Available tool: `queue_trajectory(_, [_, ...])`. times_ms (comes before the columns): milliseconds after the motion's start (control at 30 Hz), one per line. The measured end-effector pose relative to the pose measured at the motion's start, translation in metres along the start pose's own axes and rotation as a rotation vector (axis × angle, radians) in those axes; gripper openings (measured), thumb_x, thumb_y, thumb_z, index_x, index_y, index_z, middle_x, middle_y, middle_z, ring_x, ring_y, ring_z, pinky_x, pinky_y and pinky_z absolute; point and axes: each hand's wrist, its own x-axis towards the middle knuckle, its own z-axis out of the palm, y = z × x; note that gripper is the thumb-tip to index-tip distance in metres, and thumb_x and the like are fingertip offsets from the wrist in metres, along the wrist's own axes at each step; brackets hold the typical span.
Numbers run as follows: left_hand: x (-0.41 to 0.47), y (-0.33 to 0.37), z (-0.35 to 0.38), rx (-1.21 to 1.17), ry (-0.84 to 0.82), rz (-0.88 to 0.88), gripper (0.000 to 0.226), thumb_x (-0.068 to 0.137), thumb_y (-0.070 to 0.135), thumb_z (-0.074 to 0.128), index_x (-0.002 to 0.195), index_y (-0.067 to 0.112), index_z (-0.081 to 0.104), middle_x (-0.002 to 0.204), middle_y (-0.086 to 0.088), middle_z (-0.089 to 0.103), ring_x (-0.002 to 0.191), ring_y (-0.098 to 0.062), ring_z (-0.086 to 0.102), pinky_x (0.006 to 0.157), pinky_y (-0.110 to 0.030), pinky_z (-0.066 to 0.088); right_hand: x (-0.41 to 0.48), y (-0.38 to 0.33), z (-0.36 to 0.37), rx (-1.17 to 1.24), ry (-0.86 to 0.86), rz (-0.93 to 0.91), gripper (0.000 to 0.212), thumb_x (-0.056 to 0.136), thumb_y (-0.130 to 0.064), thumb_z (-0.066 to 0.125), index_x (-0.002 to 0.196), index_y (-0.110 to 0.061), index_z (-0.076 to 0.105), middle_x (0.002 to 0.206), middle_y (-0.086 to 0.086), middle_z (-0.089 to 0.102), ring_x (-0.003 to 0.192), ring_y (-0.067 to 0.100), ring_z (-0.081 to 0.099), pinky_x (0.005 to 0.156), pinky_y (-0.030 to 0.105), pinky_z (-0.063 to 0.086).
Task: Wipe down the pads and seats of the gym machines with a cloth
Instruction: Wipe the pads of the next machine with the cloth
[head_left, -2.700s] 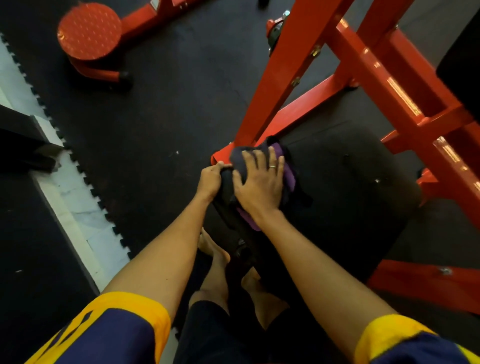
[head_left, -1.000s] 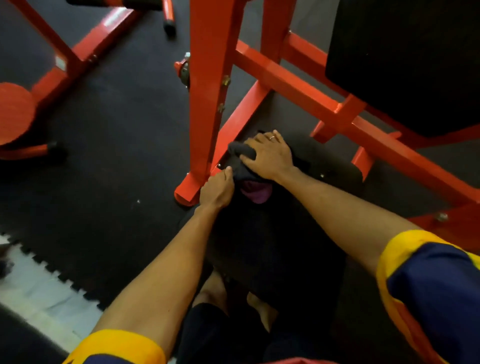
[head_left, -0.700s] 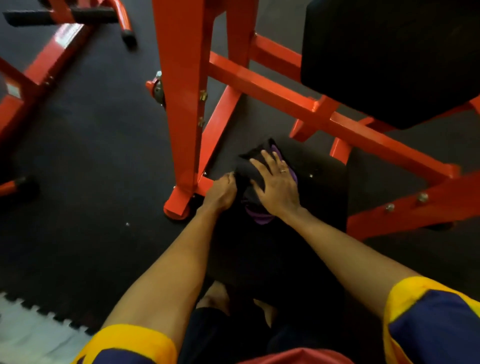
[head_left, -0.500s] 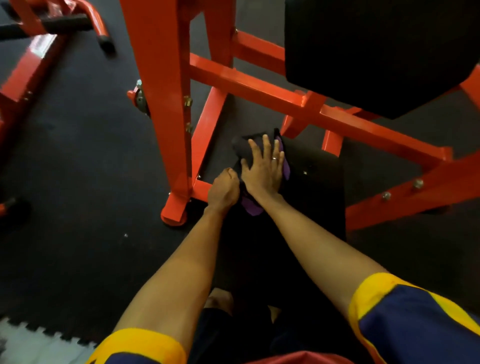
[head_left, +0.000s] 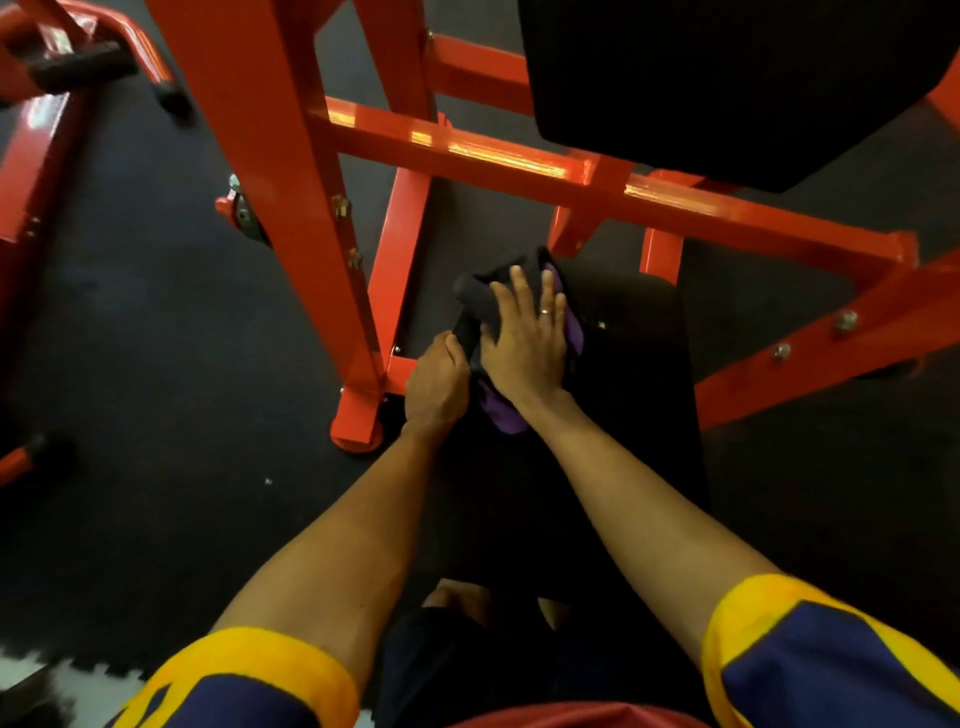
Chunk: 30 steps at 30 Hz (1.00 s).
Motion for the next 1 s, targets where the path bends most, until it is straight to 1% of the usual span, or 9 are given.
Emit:
queue_trajectory(100, [-0.002, -0.004, 0.002, 0.01, 0.012, -0.043, 0.038, 0.107, 0.015, 0.035, 0.141, 0.0, 0.044, 0.132, -0.024, 0.056, 0.116, -0.044, 0.056, 0.091, -0.05, 0.04, -0.022, 0.013, 0.0, 0.061, -0.07, -0.227, 0.059, 0.084, -0.022, 0.063, 0.142, -0.015, 0.057, 0.159, 0.005, 0.044, 0.154, 0.036, 0.024, 0.125, 0.056, 0.018])
queue_trajectory(200, [-0.005, 0.002, 0.003, -0.076, 0.087, -0.047, 0.034, 0.108, 0.022, 0.032, 0.133, 0.007, 0.051, 0.13, -0.018, 0.059, 0.116, -0.04, 0.056, 0.092, -0.046, 0.04, -0.049, 0.05, -0.017, 0.054, -0.139, -0.281, 0.065, 0.084, -0.022, 0.064, 0.148, -0.018, 0.05, 0.163, 0.001, 0.037, 0.156, 0.028, 0.02, 0.125, 0.051, 0.021])
queue_trajectory(300, [-0.002, 0.011, 0.004, -0.147, 0.155, -0.191, 0.04, 0.109, 0.028, 0.028, 0.138, 0.015, 0.051, 0.137, -0.011, 0.06, 0.123, -0.036, 0.056, 0.097, -0.043, 0.041, -0.037, 0.078, -0.029, 0.066, -0.099, -0.197, 0.063, 0.087, -0.02, 0.068, 0.147, -0.018, 0.05, 0.164, 0.0, 0.036, 0.155, 0.027, 0.024, 0.124, 0.049, 0.026])
queue_trajectory(433, [0.004, 0.026, 0.008, -0.115, 0.214, -0.156, 0.046, 0.107, 0.025, 0.031, 0.147, 0.008, 0.047, 0.144, -0.015, 0.056, 0.13, -0.035, 0.053, 0.105, -0.041, 0.039, 0.001, 0.065, -0.024, 0.099, -0.006, 0.083, 0.062, 0.087, -0.017, 0.07, 0.146, -0.013, 0.053, 0.161, 0.007, 0.04, 0.153, 0.035, 0.026, 0.125, 0.053, 0.021])
queue_trajectory(533, [0.006, 0.028, 0.016, -0.092, 0.25, -0.132, 0.053, 0.104, 0.029, 0.029, 0.148, 0.002, 0.043, 0.143, -0.02, 0.055, 0.129, -0.037, 0.054, 0.103, -0.042, 0.041, -0.027, 0.044, -0.017, 0.136, -0.006, -0.043, 0.065, 0.082, -0.013, 0.064, 0.146, -0.011, 0.053, 0.159, 0.008, 0.043, 0.152, 0.038, 0.028, 0.124, 0.055, 0.022])
queue_trajectory(667, [0.008, 0.032, 0.02, -0.058, 0.282, -0.103, 0.052, 0.103, 0.029, 0.033, 0.145, 0.001, 0.045, 0.137, -0.023, 0.058, 0.122, -0.041, 0.057, 0.101, -0.048, 0.044, -0.067, 0.092, -0.042, 0.132, -0.141, -0.22, 0.072, 0.082, -0.016, 0.07, 0.15, -0.018, 0.048, 0.164, -0.001, 0.036, 0.155, 0.026, 0.022, 0.126, 0.046, 0.021])
queue_trajectory(800, [0.009, 0.055, 0.02, -0.07, 0.307, -0.127, 0.054, 0.103, 0.027, 0.036, 0.148, -0.002, 0.04, 0.143, -0.024, 0.052, 0.129, -0.039, 0.051, 0.11, -0.048, 0.038, -0.034, 0.139, -0.057, 0.092, -0.043, -0.006, 0.063, 0.084, -0.017, 0.069, 0.145, -0.016, 0.053, 0.161, 0.001, 0.041, 0.152, 0.03, 0.03, 0.122, 0.051, 0.029])
queue_trajectory(900, [0.016, 0.07, 0.031, -0.01, 0.335, -0.121, 0.061, 0.098, 0.028, 0.037, 0.146, -0.01, 0.039, 0.144, -0.031, 0.048, 0.133, -0.045, 0.047, 0.114, -0.054, 0.035, -0.016, 0.122, -0.052, 0.124, 0.008, 0.163, 0.061, 0.086, -0.014, 0.067, 0.146, -0.013, 0.053, 0.16, 0.006, 0.042, 0.152, 0.035, 0.028, 0.124, 0.055, 0.022])
queue_trajectory(1000, [0.025, 0.08, 0.049, 0.054, 0.42, -0.187, 0.061, 0.098, 0.028, 0.039, 0.143, -0.013, 0.043, 0.141, -0.034, 0.05, 0.132, -0.049, 0.048, 0.115, -0.058, 0.034, -0.058, 0.109, -0.046, 0.148, -0.047, -0.043, 0.066, 0.082, -0.017, 0.062, 0.147, -0.014, 0.052, 0.16, 0.004, 0.042, 0.153, 0.034, 0.026, 0.125, 0.053, 0.02])
